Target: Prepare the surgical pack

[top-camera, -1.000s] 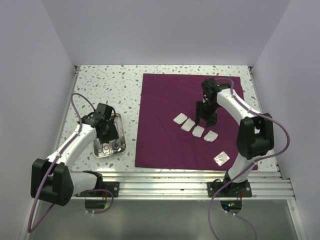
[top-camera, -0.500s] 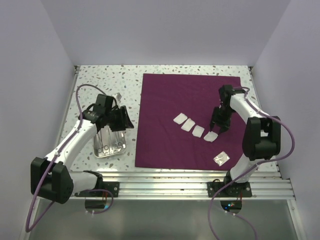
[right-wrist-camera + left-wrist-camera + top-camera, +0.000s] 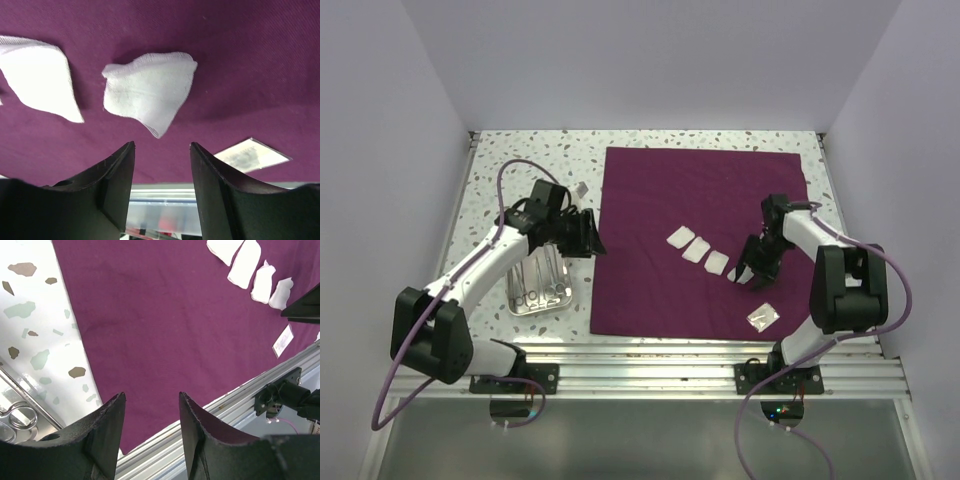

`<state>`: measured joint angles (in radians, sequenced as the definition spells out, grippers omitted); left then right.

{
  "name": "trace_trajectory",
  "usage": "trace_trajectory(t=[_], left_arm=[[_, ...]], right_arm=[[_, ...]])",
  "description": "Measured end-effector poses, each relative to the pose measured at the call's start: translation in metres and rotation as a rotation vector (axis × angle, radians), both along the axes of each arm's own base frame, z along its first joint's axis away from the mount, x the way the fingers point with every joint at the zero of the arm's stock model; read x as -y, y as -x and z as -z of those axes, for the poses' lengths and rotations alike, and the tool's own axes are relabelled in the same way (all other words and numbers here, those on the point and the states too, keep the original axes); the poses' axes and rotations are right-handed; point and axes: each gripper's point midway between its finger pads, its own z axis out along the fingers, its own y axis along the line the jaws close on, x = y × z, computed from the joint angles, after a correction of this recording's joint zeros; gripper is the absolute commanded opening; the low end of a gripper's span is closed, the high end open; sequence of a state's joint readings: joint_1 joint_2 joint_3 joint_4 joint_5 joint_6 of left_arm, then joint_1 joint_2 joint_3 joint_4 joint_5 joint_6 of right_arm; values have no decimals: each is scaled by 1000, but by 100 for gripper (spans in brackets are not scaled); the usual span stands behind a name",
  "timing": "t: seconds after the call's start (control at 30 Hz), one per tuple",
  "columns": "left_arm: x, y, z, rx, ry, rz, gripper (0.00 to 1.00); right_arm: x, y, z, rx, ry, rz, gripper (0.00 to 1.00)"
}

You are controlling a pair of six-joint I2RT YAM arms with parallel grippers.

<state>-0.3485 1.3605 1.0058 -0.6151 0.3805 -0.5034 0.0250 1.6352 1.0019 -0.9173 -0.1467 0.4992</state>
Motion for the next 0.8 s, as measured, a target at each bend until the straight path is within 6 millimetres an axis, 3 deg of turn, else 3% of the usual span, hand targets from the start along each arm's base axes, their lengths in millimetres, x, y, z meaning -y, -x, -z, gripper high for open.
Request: trace_trajectory(t=[0.5, 0.8], left_arm=[[1, -2, 1, 4, -10, 32, 51], [1, -2, 4, -4, -17, 39, 50]], right_arm=[[-1, -22, 9, 88, -9, 69, 48], [2, -23, 12, 93, -3, 86, 46]])
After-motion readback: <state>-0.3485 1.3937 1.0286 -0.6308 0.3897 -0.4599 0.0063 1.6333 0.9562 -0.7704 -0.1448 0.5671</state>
